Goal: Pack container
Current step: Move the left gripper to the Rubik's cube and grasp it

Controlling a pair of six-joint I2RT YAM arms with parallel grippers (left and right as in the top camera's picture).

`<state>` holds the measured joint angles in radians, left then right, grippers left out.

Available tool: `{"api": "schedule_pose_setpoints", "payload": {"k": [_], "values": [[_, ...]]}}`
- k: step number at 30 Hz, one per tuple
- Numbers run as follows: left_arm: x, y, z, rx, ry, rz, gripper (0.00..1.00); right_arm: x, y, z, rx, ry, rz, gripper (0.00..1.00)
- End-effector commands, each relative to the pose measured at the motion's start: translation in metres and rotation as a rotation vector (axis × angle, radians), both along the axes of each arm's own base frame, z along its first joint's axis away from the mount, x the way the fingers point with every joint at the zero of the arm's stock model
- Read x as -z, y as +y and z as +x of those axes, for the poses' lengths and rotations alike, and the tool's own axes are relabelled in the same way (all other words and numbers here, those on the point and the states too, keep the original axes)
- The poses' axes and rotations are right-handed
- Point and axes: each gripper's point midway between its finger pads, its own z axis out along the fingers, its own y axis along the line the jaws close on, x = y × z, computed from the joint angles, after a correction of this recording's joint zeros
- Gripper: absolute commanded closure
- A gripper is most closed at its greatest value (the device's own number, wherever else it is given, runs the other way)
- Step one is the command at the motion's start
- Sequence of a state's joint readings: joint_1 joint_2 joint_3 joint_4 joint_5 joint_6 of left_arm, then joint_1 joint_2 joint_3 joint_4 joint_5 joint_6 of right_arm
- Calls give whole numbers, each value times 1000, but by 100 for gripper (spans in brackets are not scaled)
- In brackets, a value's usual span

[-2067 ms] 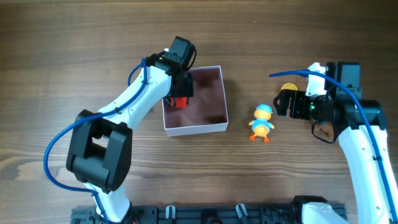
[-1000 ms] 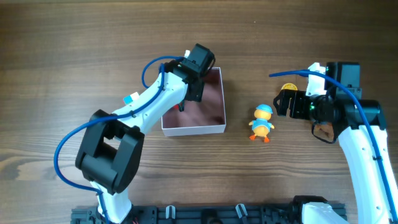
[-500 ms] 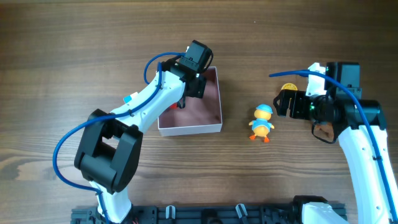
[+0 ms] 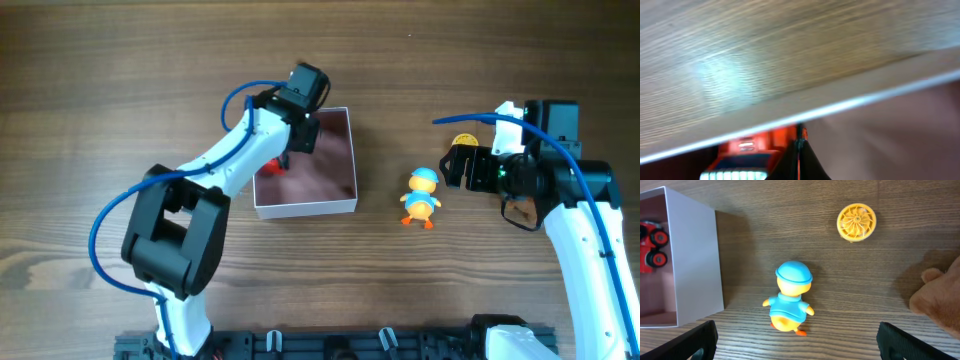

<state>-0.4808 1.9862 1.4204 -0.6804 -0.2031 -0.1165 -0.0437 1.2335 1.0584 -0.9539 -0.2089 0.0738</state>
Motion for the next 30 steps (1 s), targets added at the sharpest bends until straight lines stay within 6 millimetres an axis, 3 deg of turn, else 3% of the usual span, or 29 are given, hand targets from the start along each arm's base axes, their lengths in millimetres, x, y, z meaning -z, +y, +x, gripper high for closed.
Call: {"api": "schedule_pose_setpoints", "payload": {"k": [1, 7, 12, 13, 16, 20, 21, 22, 24, 25, 27, 30], "values": [[2, 25, 10, -29, -13, 64, 96, -2, 0, 3, 2, -3, -3, 0], [0, 29, 12, -34, -23, 84, 96, -2, 0, 3, 2, -4, -3, 0], [-14, -8, 4, 47, -68, 59, 96, -2, 0, 3, 2, -4, -3, 0], [-24, -22, -3, 70, -85, 46, 96, -2, 0, 3, 2, -3, -3, 0], [-52, -28, -13, 30, -119, -2, 96, -2, 0, 3, 2, -4, -3, 0], [-112, 11, -24, -119, -176, -72, 96, -2, 0, 3, 2, -3, -3, 0], [-132, 35, -26, -185, -198, -89, 87, -2, 0, 3, 2, -4, -3, 0], [-147, 59, -30, -243, -212, -96, 66, -2, 0, 3, 2, -4, -3, 0], [-161, 105, -44, -404, -197, -117, 36, -2, 0, 3, 2, -4, -3, 0], [-157, 117, -51, -489, -160, -147, 36, -3, 0, 3, 2, -5, -3, 0], [-139, 144, -61, -691, -91, -177, 25, -3, 0, 3, 2, -5, -3, 0], [-97, 144, -58, -772, -8, -259, 20, -2, 0, 3, 2, -3, -2, 0]]}}
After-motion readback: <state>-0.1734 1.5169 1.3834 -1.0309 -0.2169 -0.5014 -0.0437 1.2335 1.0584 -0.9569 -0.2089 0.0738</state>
